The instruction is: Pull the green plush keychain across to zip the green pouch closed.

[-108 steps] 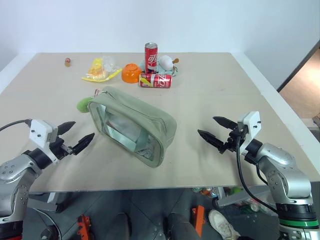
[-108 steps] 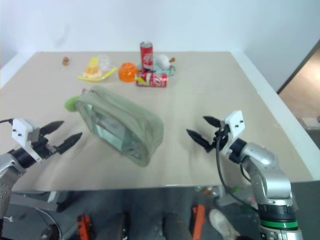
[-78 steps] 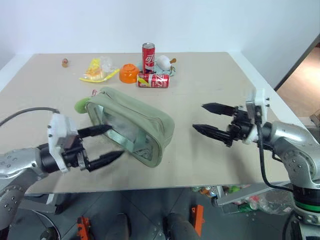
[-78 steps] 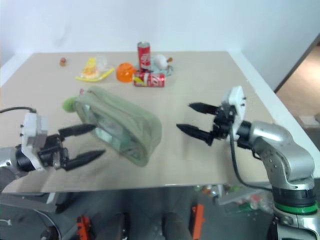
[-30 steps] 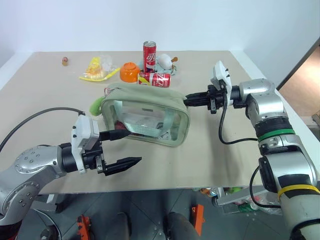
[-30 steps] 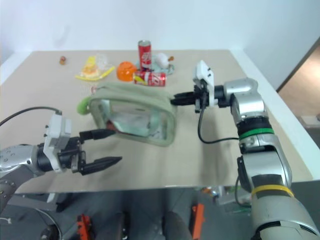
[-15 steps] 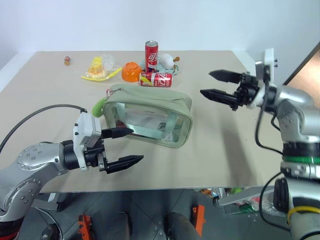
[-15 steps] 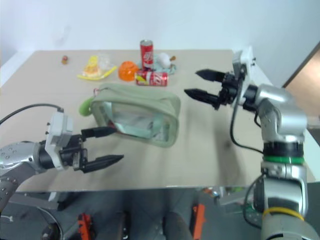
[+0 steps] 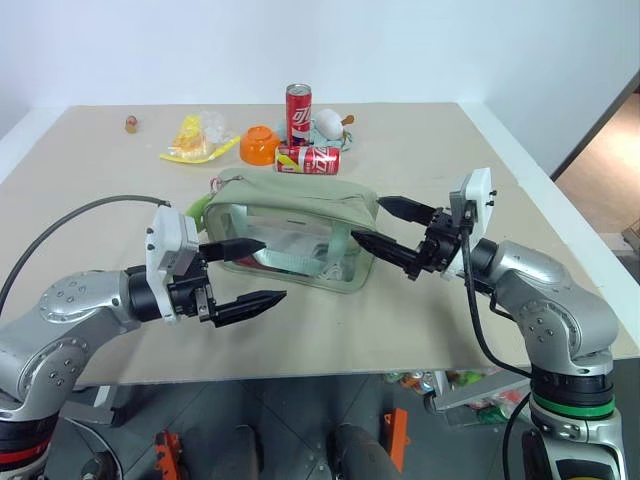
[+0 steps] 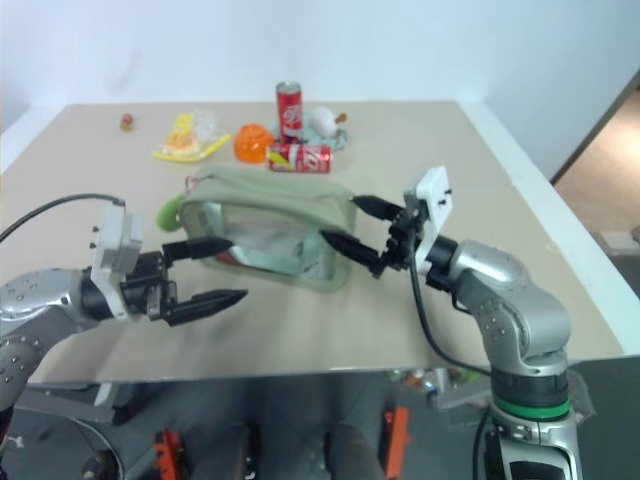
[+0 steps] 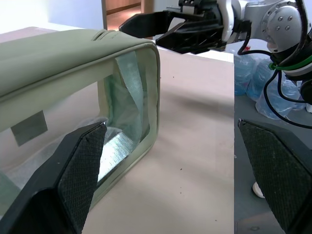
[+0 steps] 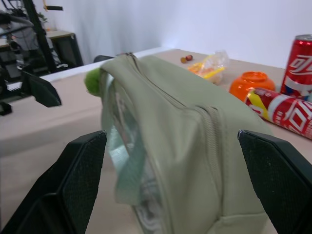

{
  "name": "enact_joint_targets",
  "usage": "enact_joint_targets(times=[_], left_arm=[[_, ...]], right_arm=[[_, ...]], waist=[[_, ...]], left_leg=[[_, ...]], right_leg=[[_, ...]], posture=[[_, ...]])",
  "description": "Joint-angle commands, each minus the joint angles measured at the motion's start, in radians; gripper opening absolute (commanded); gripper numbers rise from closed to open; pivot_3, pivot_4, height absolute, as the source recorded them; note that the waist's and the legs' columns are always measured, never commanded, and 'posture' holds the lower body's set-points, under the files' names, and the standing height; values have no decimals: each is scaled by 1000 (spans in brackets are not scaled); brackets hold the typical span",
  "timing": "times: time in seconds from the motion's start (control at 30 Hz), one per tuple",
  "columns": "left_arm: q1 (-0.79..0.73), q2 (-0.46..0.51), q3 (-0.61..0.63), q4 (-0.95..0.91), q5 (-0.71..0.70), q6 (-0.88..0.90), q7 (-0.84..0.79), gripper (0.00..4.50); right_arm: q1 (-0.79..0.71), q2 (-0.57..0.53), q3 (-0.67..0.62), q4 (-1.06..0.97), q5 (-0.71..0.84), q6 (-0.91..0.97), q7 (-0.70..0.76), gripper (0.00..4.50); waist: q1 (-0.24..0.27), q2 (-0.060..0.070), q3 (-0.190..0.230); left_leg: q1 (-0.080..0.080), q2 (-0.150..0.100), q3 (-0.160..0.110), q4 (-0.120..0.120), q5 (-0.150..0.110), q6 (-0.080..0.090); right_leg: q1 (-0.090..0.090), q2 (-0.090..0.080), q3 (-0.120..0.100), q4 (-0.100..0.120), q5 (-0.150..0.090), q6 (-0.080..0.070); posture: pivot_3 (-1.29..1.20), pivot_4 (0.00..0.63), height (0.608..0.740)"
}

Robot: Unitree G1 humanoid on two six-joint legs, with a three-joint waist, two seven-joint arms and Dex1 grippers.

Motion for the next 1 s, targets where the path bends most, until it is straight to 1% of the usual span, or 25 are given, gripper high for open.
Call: enact_joint_targets(times=[0.03,0.2,0.3,0.37,0.43,0.57,0.73,0.8,0.93,1.0], left_arm=[[-11,-1,-2,-11,17,-9,-1,4500],[-8,-5,-4,-12,35,-12,-2,4500],[-6,-10,-1,-11,42,-13,1,4500],[-3,-11,0,-12,46,-12,3,4500],[-1,-12,2,-12,51,-11,4,4500],[-3,-15,4,-11,59,-11,6,4500],[-4,-16,1,-11,71,-14,3,4500],[-4,-17,2,-14,73,-13,4,4500],[0,-16,6,-21,71,-9,8,4500],[3,-11,8,-23,74,-9,7,4500]], right_arm=[[1,-7,11,2,-15,-46,11,3593],[6,-15,33,15,-27,-68,30,1906],[3,-14,42,18,-34,-88,34,759],[2,-12,48,17,-33,-99,41,70],[-2,-15,56,14,-37,-116,59,29],[-35,-31,84,49,-69,-213,145,29],[-137,-65,82,195,-86,-333,298,29],[-157,-80,88,246,-96,-373,355,29],[-168,-90,93,317,-101,-422,428,29],[-164,-91,99,339,-115,-431,432,29]], waist=[[0,0,0],[0,0,0],[0,0,0],[0,0,0],[0,0,0],[-1,0,0],[-1,0,0],[-1,0,0],[0,0,0],[0,0,0]], left_leg=[[0,0,0,-1,0,0],[0,0,0,-1,0,0],[0,0,0,-1,0,0],[0,0,0,-1,0,0],[0,0,0,-1,0,0],[0,0,0,-1,0,0],[0,0,0,-1,0,0],[0,0,0,0,0,0],[0,0,-1,-1,0,0],[0,0,-1,-1,0,1]], right_leg=[[0,0,0,0,0,0],[-1,0,0,0,-1,-1],[-1,0,0,0,-1,-1],[0,0,0,0,-1,0],[0,0,0,0,-1,0],[-1,0,0,0,-1,0],[-1,1,0,0,0,-1],[0,0,0,0,0,0],[0,0,0,0,-1,-1],[0,0,0,0,-1,-1]], posture=[[0,150,740],[0,150,740],[0,150,740],[0,150,740],[0,150,740],[0,150,740],[0,150,740],[0,150,740],[0,150,740],[0,150,740]])
